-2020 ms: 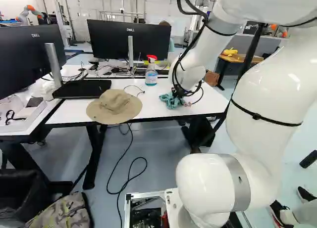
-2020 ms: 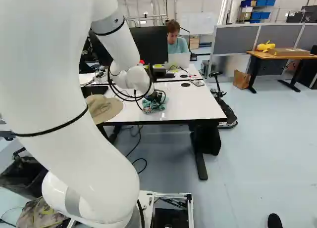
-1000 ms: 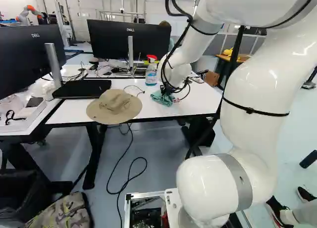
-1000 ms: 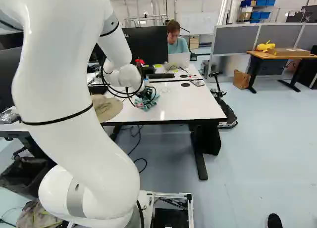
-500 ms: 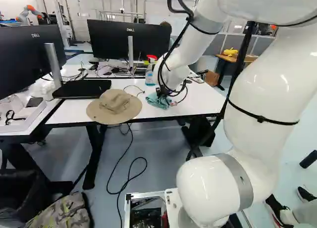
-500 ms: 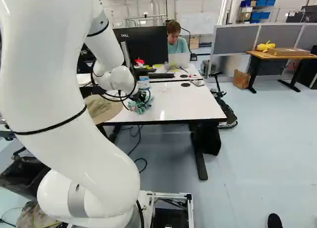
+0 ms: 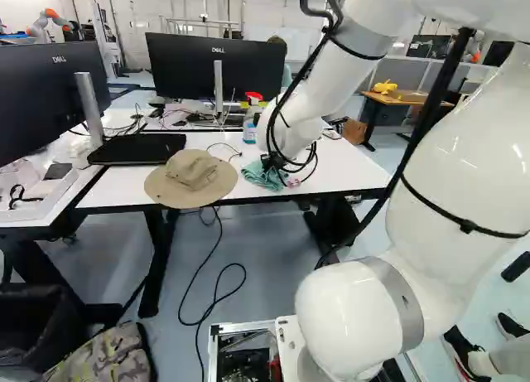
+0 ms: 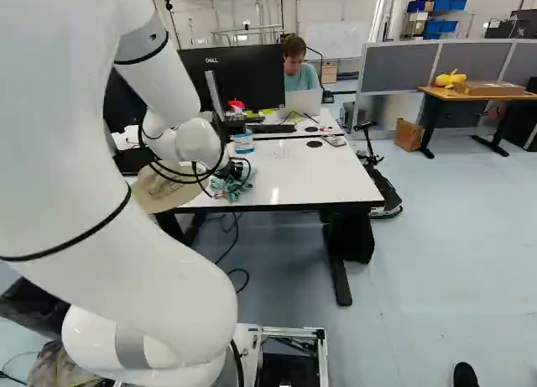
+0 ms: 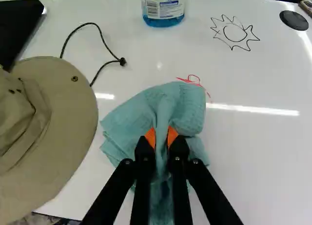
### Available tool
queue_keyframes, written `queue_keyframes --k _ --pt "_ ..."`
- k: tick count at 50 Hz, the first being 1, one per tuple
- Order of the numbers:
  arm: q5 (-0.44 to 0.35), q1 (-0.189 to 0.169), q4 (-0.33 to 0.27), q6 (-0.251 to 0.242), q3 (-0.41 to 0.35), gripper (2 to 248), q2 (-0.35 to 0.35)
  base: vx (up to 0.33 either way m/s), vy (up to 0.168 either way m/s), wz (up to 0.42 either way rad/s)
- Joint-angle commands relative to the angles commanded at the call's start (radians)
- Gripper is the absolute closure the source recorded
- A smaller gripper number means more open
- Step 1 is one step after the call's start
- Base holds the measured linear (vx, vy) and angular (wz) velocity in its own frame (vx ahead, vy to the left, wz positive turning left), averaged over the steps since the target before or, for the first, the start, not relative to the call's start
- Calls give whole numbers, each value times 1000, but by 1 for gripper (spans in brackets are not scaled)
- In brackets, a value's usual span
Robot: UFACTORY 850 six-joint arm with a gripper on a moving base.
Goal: Clean the table with the green towel
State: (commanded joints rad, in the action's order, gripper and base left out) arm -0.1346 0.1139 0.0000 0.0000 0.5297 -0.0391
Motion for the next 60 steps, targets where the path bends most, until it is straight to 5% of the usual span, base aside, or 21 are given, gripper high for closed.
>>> queue_keyframes --k 27,60 --pt "0 -88 0 0 -66 204 -67 0 0 0" --pt "0 -184 0 0 45 204 45 0 0 0"
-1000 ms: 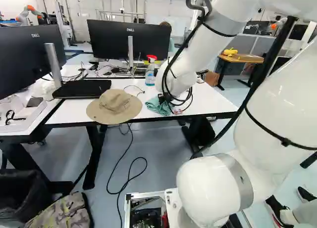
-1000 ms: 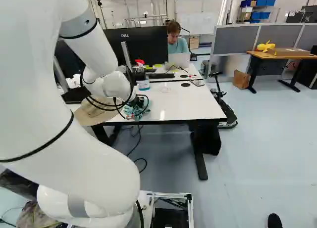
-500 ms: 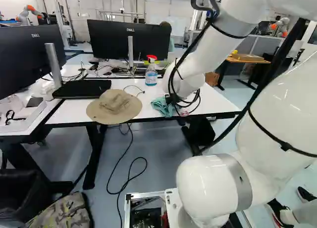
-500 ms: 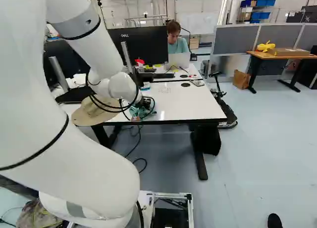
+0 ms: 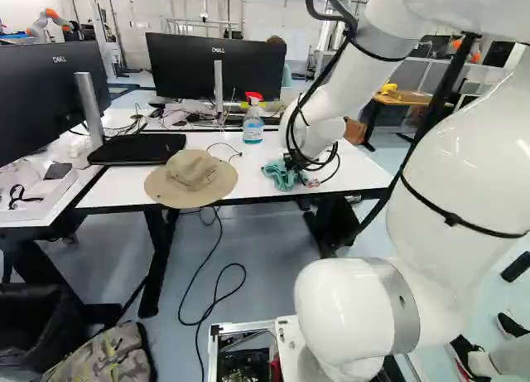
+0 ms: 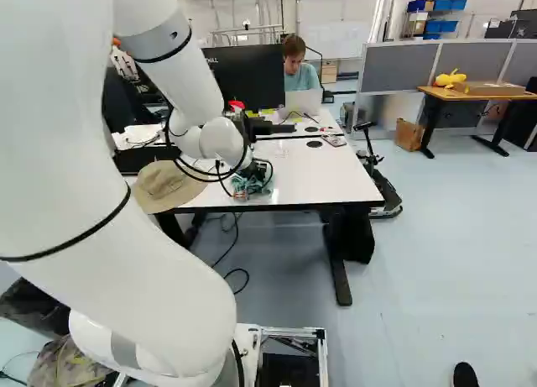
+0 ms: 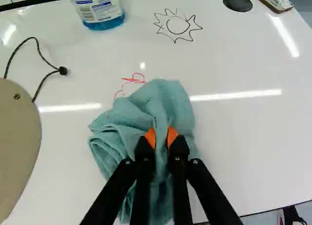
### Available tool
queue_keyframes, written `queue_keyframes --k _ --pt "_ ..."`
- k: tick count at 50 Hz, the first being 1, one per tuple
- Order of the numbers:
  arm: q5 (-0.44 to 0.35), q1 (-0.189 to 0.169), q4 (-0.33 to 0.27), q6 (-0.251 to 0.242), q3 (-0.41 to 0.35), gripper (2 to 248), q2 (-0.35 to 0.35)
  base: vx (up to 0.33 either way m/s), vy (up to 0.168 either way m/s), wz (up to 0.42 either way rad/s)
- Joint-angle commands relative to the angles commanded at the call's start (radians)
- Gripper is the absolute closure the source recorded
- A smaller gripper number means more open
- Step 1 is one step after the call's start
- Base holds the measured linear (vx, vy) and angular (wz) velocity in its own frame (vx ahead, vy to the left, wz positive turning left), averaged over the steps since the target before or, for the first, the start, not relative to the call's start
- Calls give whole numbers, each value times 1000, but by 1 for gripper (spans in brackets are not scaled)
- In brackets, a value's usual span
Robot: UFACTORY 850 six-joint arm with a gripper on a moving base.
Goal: Clean the table with the green towel
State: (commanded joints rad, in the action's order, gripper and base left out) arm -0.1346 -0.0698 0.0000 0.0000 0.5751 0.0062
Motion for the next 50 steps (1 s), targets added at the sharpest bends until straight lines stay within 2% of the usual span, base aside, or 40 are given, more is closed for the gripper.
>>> queue_keyframes --k 12,30,50 --pt "0 -9 0 0 64 204 61 0 0 0" --pt "0 -3 0 0 158 204 147 0 0 0" --pt "0 35 0 0 250 204 227 0 0 0"
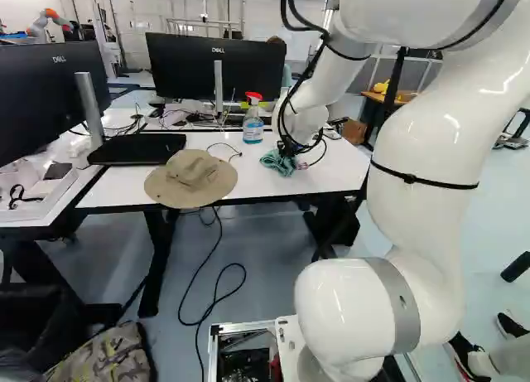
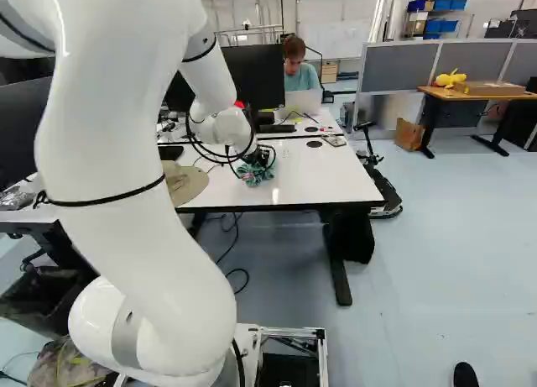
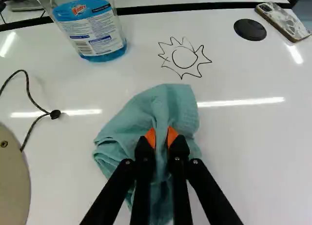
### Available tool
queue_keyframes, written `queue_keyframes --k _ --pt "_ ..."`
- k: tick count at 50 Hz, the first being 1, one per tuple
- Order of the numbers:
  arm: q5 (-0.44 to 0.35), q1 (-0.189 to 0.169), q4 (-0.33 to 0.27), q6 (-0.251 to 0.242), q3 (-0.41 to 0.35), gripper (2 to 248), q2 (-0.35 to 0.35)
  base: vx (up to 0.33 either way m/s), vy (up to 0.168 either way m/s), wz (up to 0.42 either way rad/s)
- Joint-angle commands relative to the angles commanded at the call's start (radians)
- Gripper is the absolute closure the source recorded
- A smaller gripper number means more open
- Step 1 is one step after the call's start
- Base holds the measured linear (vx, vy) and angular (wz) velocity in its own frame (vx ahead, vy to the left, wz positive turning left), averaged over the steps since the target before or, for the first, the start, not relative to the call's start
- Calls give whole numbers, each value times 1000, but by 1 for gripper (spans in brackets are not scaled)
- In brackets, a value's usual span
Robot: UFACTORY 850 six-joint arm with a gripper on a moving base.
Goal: Clean the table with the green towel
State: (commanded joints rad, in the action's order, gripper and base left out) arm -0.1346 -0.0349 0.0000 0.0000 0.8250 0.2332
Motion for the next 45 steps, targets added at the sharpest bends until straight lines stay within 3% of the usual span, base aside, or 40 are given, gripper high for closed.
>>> queue_keyframes --k 24,45 --pt "0 71 0 0 44 204 37 0 0 0" --pt "0 133 0 0 0 204 -1 0 0 0"
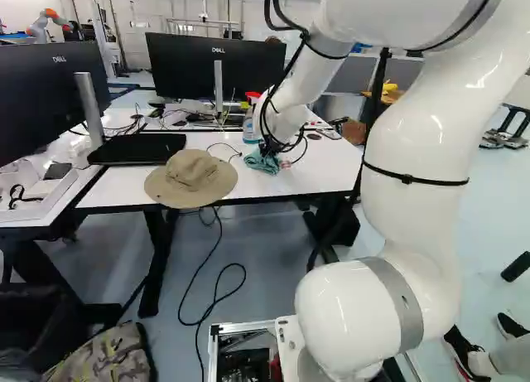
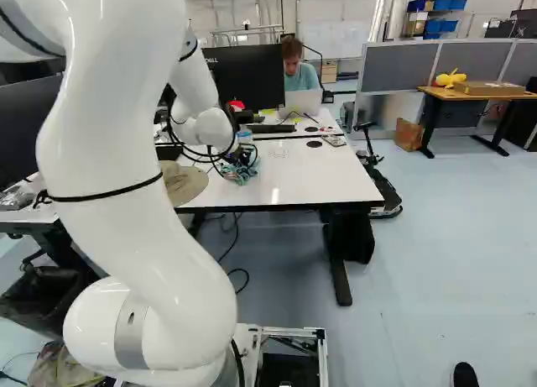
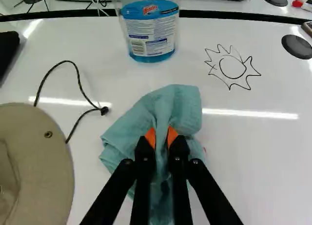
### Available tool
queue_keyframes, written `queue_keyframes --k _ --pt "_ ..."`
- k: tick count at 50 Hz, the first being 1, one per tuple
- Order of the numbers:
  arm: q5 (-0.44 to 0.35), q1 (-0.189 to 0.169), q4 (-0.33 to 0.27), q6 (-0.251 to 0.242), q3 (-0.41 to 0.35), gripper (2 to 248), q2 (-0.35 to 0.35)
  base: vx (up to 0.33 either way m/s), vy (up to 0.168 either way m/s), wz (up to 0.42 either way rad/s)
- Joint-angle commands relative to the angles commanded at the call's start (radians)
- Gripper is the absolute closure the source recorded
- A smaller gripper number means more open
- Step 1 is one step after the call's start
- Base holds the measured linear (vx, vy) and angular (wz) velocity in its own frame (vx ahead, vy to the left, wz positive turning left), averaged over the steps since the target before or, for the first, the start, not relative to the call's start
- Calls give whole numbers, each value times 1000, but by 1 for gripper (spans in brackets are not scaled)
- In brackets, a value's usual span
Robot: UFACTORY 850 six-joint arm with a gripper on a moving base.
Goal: Clean the table with the green towel
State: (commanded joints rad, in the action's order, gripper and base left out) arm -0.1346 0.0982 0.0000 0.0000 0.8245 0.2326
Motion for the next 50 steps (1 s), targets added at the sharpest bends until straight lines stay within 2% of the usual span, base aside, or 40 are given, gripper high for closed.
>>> queue_keyframes --k 11,24,50 --pt "0 23 0 0 -46 204 -39 0 0 0" --pt "0 24 0 0 -113 204 -99 0 0 0" --pt "0 -25 0 0 -236 204 -213 0 0 0"
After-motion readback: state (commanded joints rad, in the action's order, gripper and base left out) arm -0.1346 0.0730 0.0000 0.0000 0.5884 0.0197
